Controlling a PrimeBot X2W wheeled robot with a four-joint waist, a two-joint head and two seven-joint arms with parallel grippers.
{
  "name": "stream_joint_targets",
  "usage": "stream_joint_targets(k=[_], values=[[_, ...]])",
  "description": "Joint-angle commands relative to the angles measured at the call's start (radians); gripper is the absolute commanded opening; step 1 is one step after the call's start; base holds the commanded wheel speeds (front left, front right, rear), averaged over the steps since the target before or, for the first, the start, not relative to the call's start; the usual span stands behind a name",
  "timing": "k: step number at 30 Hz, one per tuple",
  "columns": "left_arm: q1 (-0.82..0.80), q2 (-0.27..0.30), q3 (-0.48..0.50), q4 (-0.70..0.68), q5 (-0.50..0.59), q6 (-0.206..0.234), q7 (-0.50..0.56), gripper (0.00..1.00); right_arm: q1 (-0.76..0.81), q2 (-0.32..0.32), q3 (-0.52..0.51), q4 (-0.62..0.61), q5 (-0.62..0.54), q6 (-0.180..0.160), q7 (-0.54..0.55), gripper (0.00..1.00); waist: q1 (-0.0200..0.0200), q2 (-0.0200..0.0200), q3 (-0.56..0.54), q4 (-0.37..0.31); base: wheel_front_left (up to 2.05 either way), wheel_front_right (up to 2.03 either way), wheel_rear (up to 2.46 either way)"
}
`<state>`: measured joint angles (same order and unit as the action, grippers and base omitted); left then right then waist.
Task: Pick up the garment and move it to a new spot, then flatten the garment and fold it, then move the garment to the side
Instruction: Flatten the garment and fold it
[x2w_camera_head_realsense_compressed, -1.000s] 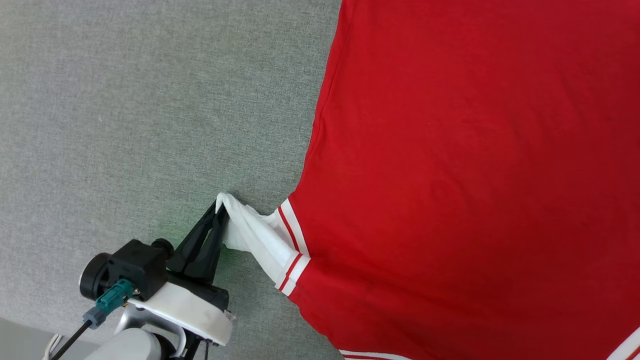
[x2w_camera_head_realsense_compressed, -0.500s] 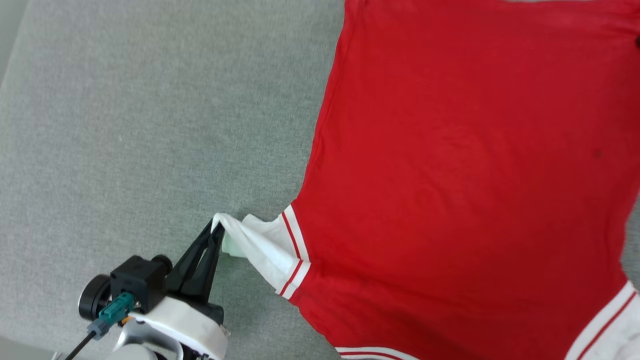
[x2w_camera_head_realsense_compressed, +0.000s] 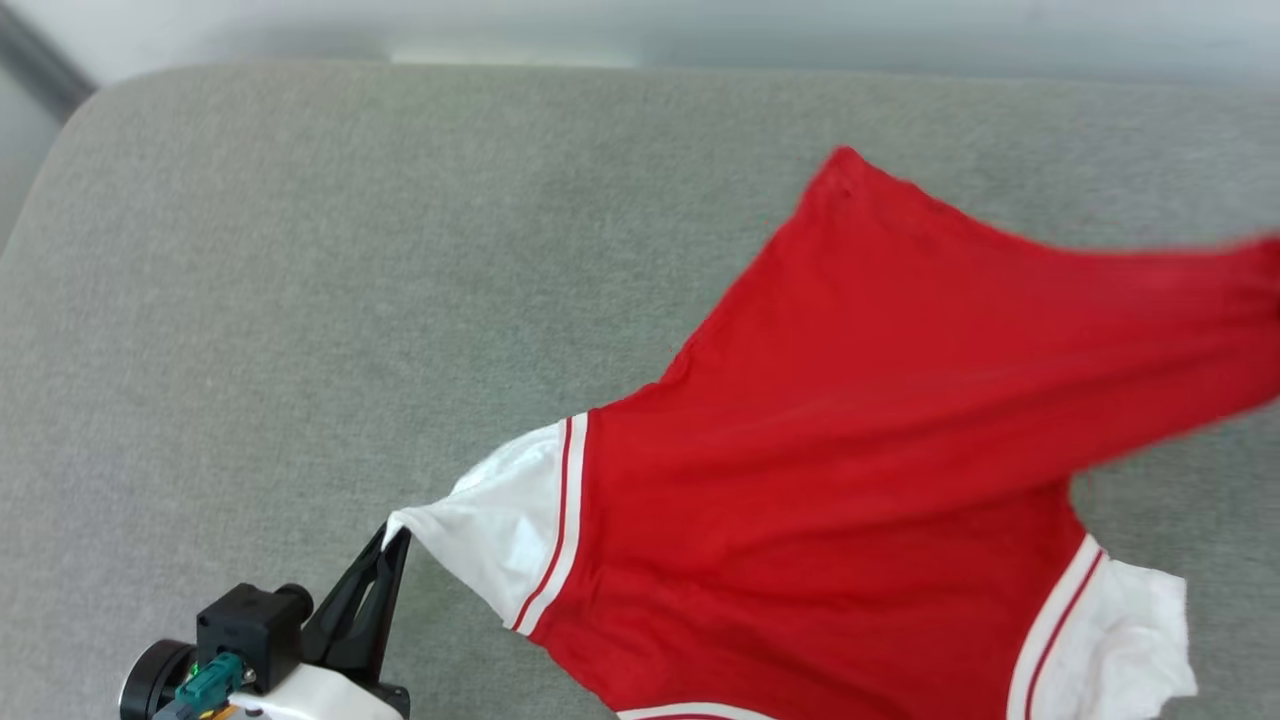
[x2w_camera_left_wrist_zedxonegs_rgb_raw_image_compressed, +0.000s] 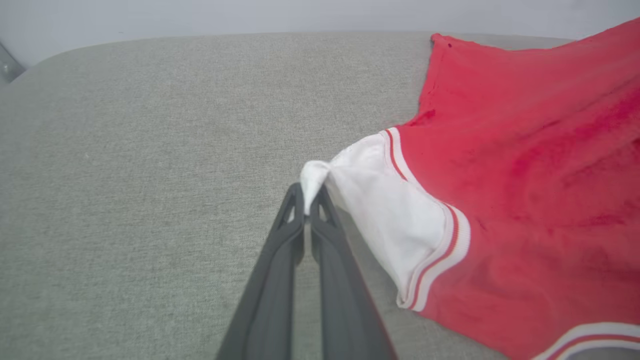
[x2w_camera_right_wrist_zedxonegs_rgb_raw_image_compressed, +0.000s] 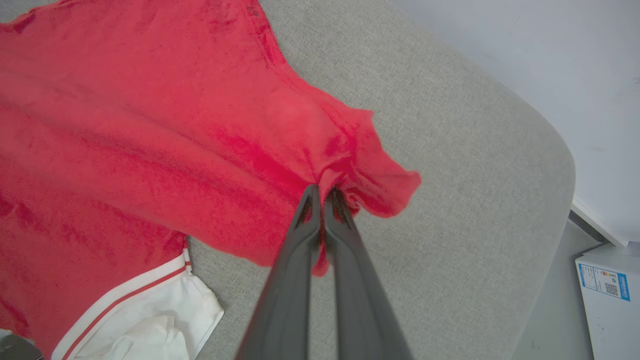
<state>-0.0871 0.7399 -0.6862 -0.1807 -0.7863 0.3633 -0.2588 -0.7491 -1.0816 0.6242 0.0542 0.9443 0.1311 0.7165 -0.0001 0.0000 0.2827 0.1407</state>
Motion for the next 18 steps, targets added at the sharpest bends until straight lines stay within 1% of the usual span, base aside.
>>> stream_joint_targets(k=[1,5,10,12,14,18], values=[[0.021,0.006,0.001,-0.002,-0.003,0.01,0.0,0.0,0.073,-0.023,-0.01,-0.018,0.019,-0.001,-0.031,0.0,0.0001,0.0,-0.042,-0.039,0.0,0.0,0.0],[0.053,0.018,0.009,-0.008,-0.016,0.027,0.0,0.0,0.27,-0.08,0.001,-0.041,0.046,-0.001,-0.089,0.0,0.0001,0.0,-0.073,-0.075,0.0,0.0,0.0],[0.083,0.023,0.015,-0.01,-0.025,0.032,-0.002,0.0,0.507,-0.105,0.014,-0.035,0.092,-0.001,-0.144,0.0,0.0001,0.0,-0.099,-0.1,0.0,0.0,0.0],[0.089,0.024,0.018,-0.011,-0.025,0.032,-0.002,0.0,0.586,-0.091,0.009,-0.024,0.103,-0.001,-0.174,0.0,0.0001,0.0,-0.102,-0.106,0.0,0.0,0.0],[0.091,0.024,0.017,-0.012,-0.022,0.029,-0.003,0.0,0.662,-0.058,0.011,-0.005,0.11,-0.001,-0.203,0.0,0.0001,0.0,-0.1,-0.108,0.0,0.0,0.0],[0.086,0.024,0.017,-0.012,-0.019,0.025,-0.003,0.0,0.738,0.01,-0.008,0.029,0.09,-0.001,-0.248,0.0,0.0001,0.0,-0.092,-0.112,0.0,0.0,0.0]])
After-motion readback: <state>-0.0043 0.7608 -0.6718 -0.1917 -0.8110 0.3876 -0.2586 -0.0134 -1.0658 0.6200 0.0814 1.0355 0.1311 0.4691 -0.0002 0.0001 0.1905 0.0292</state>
